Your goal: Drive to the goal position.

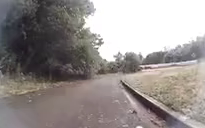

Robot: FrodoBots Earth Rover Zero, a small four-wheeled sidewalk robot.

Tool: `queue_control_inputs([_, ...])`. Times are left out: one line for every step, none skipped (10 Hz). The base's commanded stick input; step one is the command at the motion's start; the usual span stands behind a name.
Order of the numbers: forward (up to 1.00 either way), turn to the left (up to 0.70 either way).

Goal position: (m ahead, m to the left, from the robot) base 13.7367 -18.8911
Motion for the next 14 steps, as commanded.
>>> queue_control_inputs([0.7, 0.0])
queue_control_inputs([0.7, 0.0])
queue_control_inputs([0.7, 0.0])
queue_control_inputs([0.7, 0.0])
queue_control_inputs([0.7, 0.0])
queue_control_inputs([0.7, 0.0])
queue_control_inputs([0.7, 0.0])
queue_control_inputs([0.7, 0.0])
queue_control_inputs([0.7, 0.0])
queue_control_inputs([0.7, 0.0])
queue_control_inputs([0.7, 0.0])
queue_control_inputs([0.7, 0.0])
queue_control_inputs([0.7, 0.0])
queue_control_inputs([0.7, 0.0])
